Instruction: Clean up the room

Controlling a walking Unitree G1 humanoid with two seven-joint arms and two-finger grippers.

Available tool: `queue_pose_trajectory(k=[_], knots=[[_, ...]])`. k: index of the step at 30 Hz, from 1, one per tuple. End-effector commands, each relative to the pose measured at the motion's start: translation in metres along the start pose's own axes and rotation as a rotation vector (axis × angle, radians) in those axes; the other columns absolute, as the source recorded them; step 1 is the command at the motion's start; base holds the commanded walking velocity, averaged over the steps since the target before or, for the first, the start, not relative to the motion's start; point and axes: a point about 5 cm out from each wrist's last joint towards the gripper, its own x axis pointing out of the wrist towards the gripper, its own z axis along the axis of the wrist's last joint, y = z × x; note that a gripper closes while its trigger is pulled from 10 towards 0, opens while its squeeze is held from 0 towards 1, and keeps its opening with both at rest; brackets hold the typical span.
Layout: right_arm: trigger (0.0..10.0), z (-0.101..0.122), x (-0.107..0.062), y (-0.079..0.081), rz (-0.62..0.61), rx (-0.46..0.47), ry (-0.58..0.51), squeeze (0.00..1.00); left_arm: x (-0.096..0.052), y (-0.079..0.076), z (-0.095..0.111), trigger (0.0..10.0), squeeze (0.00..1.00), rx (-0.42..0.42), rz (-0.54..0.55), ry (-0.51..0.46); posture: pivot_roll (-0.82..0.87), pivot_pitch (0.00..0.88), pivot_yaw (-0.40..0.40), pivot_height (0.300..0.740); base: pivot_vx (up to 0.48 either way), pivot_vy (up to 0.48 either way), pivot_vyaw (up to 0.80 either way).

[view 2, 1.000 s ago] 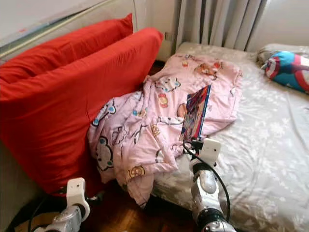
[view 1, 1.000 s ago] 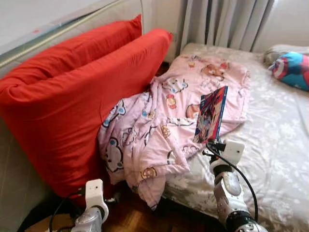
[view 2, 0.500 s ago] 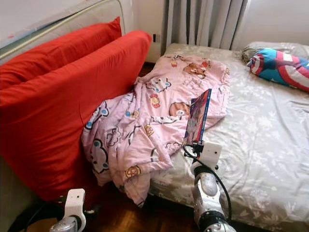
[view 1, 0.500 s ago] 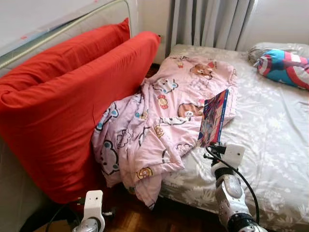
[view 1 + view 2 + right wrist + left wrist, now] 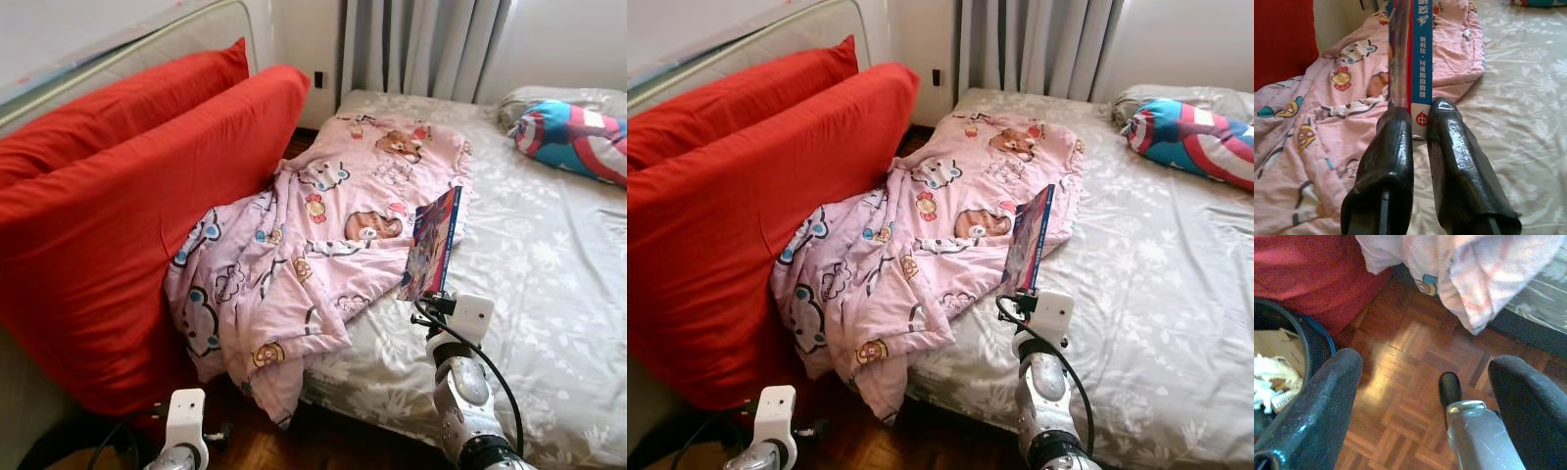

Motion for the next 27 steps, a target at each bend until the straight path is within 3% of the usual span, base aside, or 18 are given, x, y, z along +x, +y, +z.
queue_pose_trajectory(k=[1,12,19,27], knots=[[10.0,0.0136,0.0051,0.0006,0.008,-0.008,-0.064,0.00,-0.0014,0.0008,-0.0074,10.0,0.00,0.013,0.003,0.028,0.00,0.023,0.044,0.740,0.000,-0.285,0.00],[10.0,0.0149,0.0061,-0.0008,-0.004,-0.004,-0.064,0.00,-0.0006,-0.0032,-0.0051,10.0,0.00,0.004,-0.001,0.020,0.00,0.034,0.037,0.740,0.000,-0.283,0.00],[10.0,0.0157,0.0066,-0.0016,-0.007,-0.003,-0.065,0.00,0.0000,-0.0053,-0.0032,10.0,0.00,0.006,-0.006,0.015,-0.01,0.036,0.039,0.740,0.000,-0.283,-0.68],[10.0,0.0170,0.0072,-0.0009,-0.005,-0.007,-0.072,0.00,0.0003,-0.0057,-0.0019,10.0,0.00,0.008,-0.005,0.012,-0.01,0.033,0.040,0.740,0.000,-0.285,0.00]])
